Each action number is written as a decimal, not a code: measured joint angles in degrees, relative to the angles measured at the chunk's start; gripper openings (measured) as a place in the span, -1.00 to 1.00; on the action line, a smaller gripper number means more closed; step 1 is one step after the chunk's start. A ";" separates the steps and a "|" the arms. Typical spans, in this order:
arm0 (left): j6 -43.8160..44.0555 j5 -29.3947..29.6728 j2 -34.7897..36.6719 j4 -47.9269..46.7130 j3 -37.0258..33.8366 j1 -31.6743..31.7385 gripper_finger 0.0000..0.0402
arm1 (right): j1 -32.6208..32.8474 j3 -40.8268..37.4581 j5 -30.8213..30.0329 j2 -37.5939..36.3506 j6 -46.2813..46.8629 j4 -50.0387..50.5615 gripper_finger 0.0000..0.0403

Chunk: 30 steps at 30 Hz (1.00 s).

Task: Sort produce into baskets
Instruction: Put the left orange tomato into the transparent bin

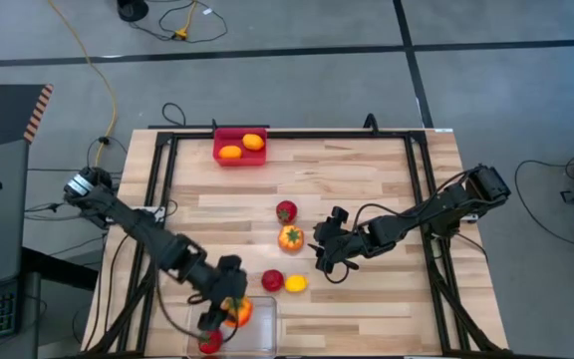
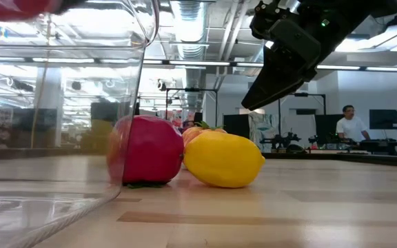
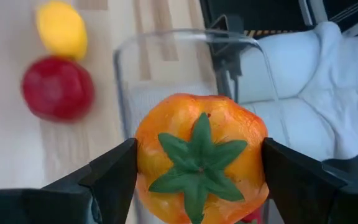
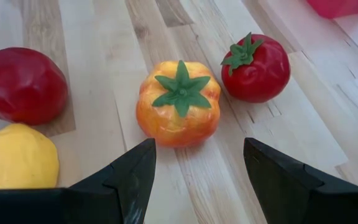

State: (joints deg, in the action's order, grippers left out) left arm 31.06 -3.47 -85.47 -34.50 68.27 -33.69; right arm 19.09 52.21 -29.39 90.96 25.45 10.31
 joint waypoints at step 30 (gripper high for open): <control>4.13 5.50 -8.17 -1.73 -0.24 -8.41 0.64 | 0.02 0.00 0.00 -0.02 0.02 -0.16 0.34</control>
State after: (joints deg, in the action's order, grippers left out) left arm 35.19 2.03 -93.64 -36.23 68.03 -42.10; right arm 19.11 52.21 -29.39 90.94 25.47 10.15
